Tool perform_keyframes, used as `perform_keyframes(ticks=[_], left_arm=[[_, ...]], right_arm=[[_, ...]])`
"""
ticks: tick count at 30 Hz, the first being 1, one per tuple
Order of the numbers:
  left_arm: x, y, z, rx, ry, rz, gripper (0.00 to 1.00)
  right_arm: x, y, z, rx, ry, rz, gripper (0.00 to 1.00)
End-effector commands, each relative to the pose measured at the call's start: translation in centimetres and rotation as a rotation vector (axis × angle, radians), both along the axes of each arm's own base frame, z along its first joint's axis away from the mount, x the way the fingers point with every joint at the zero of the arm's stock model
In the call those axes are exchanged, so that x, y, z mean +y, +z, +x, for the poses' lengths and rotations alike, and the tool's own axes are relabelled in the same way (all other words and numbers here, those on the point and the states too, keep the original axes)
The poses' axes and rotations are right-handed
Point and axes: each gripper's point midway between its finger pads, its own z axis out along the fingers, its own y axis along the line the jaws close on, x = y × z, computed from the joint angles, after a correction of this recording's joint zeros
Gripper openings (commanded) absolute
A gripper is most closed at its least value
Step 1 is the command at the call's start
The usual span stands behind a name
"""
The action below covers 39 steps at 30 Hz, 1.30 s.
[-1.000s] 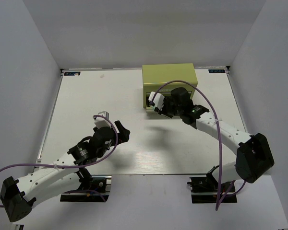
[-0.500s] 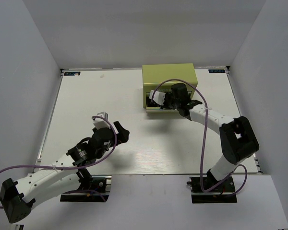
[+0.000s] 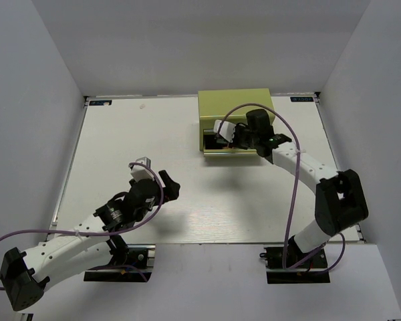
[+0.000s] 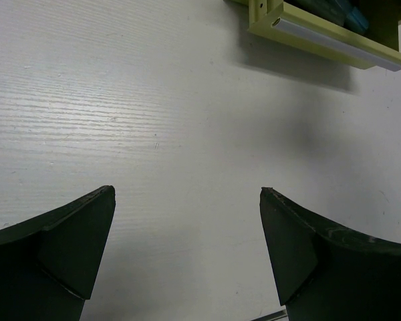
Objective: Sort the stationery into containers
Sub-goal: Place the pen in the drawer, then close the drawer in the storage box.
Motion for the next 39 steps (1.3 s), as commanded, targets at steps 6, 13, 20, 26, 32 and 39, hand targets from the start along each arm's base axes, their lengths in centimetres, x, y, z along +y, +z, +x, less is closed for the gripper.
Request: perform_keyframes(ticks=[6,13,20,26,32,39], left_arm=[[-0.4,0.0,0.3,-0.009,-0.01,-0.001,0.99],[-0.3,0.3,0.2,-0.008,-0.01,0.0,0.99],[-0.1,0.4,0.1,-0.01,0.002,-0.005,0.99],[-0.2,0.6,0.2,-0.016,0.002,-0.012,0.99],[-0.4,0.2,0.5,-0.015,-0.007,0.011,0.99],[-0.6,0.1,0.6,-0.009,-0.007,0.018,0.99]], right_arm=[[1.0,-1.9,-8.2,0.31,0.328,0.025,0.0],[0.9,-5.6,-6.6,0.336,0.306,-0.048,0.0],[-0.1,-7.6,-0.3,0.244,0.046,-0.09,0.0],[-1.3,-6.4,4.0,0.035,-0.119,-0.084,0.0],[-2.6,-5.8,5.8,-0.11,-0.18,-0.109,0.0],[-3.1,-5.3,7.0,-0.201,-0.211,-0.121,0.0]])
